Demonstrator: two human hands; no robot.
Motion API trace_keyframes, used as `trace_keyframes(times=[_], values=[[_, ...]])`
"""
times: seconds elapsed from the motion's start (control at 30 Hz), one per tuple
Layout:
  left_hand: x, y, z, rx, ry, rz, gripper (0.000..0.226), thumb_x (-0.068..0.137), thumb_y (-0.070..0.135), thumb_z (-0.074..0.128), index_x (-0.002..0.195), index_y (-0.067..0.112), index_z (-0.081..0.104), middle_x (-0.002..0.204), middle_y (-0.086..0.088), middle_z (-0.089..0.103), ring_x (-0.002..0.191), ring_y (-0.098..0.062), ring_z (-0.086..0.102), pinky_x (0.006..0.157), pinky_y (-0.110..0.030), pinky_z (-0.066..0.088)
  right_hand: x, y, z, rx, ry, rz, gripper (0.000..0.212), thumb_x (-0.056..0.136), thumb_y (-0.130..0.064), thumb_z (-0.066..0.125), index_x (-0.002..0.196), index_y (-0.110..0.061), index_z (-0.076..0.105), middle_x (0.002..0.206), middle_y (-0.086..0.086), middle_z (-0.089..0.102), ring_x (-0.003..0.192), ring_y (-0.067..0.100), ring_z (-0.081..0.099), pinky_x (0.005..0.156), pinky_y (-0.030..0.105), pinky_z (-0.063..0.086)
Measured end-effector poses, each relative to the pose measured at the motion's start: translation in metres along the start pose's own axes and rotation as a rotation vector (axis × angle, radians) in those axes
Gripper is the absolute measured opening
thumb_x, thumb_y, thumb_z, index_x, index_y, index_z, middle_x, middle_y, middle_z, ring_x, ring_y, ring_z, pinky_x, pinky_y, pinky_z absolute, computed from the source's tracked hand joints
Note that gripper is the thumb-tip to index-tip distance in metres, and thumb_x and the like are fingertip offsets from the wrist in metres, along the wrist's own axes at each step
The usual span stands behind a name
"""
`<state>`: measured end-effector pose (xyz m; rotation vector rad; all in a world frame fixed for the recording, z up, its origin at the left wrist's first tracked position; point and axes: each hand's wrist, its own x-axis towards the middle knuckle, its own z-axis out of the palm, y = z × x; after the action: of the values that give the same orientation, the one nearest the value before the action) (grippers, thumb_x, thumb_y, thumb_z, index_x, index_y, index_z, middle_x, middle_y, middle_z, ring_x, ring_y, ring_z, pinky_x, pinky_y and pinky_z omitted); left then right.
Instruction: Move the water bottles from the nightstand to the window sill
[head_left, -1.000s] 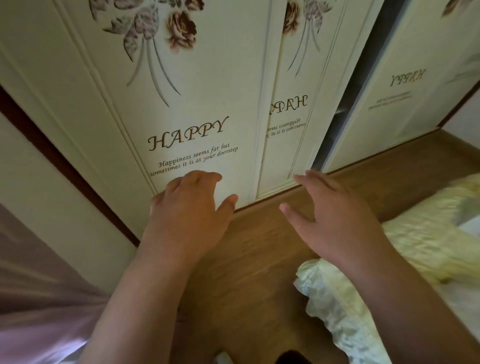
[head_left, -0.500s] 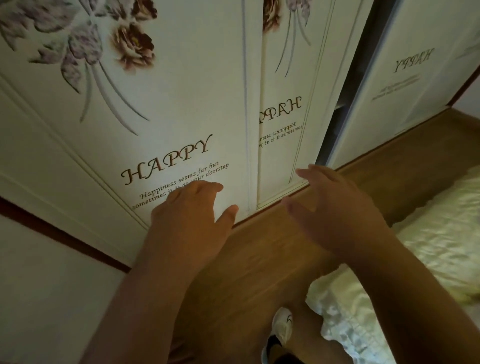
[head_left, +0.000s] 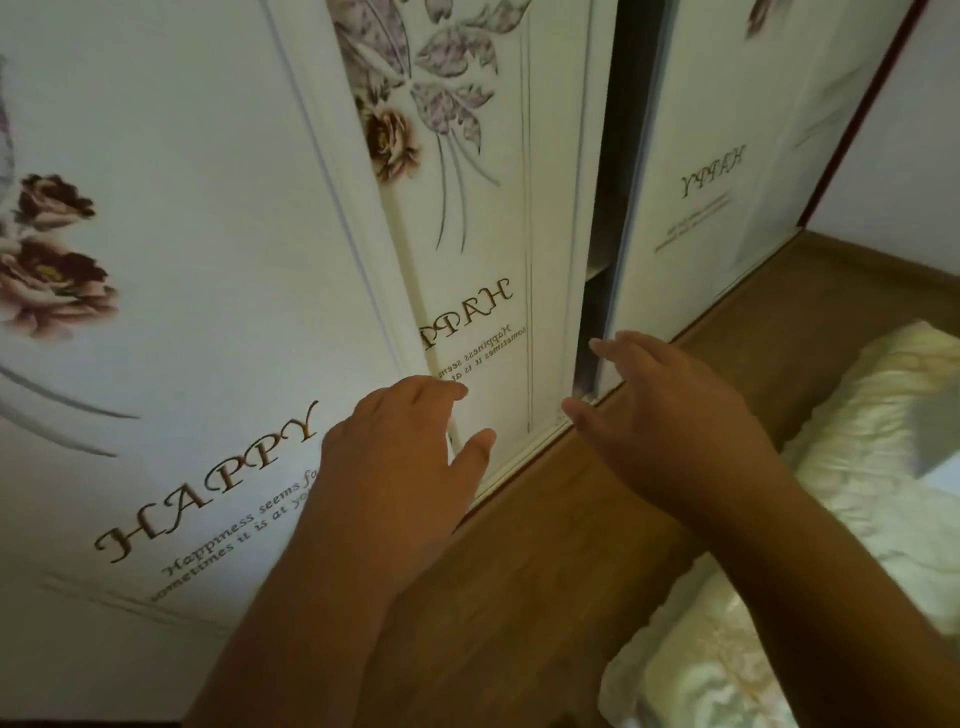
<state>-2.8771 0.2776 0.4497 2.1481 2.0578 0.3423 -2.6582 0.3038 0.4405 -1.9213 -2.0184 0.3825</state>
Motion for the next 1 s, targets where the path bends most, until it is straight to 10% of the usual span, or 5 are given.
trace_keyframes(times=[1.0], values=[[0.41, 0.116, 0.094, -0.044, -0.172, 0.649, 0.059, 0.093, 0.067, 0.045, 0.144, 0.037, 0.046, 0.147, 0.009, 0.05, 0.133, -0.018, 0.046, 0.101, -0.042, 0.043, 0.227, 0.104, -0.021, -0.087, 0.236, 0.7, 0.07, 0.088, -0.071, 0.044, 0.15, -0.041, 0.031, 0.159, -0.014, 0.03, 0.143, 0.017, 0.035, 0.115, 0.046, 0.035]])
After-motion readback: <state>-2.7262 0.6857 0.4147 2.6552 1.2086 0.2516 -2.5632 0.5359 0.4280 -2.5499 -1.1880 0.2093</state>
